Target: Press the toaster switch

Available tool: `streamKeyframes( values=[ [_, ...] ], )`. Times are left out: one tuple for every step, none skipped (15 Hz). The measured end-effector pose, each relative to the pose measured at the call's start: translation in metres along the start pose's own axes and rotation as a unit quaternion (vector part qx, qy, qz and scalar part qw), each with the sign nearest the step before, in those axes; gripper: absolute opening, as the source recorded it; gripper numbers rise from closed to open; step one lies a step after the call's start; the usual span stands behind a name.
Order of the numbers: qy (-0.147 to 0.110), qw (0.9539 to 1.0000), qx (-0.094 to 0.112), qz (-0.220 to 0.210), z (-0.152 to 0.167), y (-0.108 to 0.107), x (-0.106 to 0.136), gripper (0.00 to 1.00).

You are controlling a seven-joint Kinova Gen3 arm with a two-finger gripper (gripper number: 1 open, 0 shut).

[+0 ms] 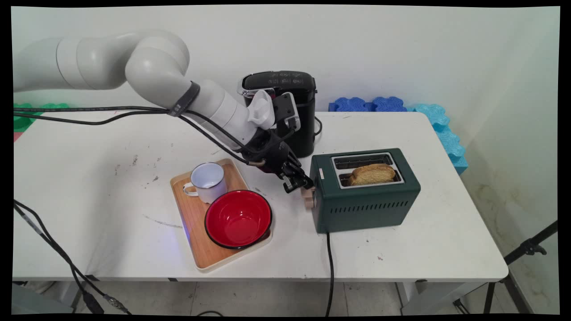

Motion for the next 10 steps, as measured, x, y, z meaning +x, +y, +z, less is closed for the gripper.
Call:
streamKeyframes(
  values=[
    [0.0, 1.0, 0.0, 0.0, 0.001, 0.0, -0.001, 0.0],
    [0.001, 1.0, 0.001, 0.001, 0.001, 0.0, -0.002, 0.0],
    [0.002, 1.0, 0.001, 0.001, 0.002, 0.0, -0.003, 0.0],
    [0.002, 1.0, 0.002, 0.002, 0.002, 0.0, -0.004, 0.0],
    [0.003, 1.0, 0.002, 0.002, 0.003, 0.0, -0.005, 0.0],
    [0.003, 1.0, 0.003, 0.002, 0.004, 0.001, -0.007, 0.0],
    [0.003, 1.0, 0.003, 0.003, 0.004, 0.001, -0.008, 0.0],
    [0.004, 1.0, 0.003, 0.003, 0.005, 0.001, -0.009, 0.0],
    [0.004, 1.0, 0.004, 0.003, 0.005, 0.001, -0.01, 0.0],
    [0.004, 1.0, 0.004, 0.003, 0.005, 0.001, -0.011, 0.0]
  ],
)
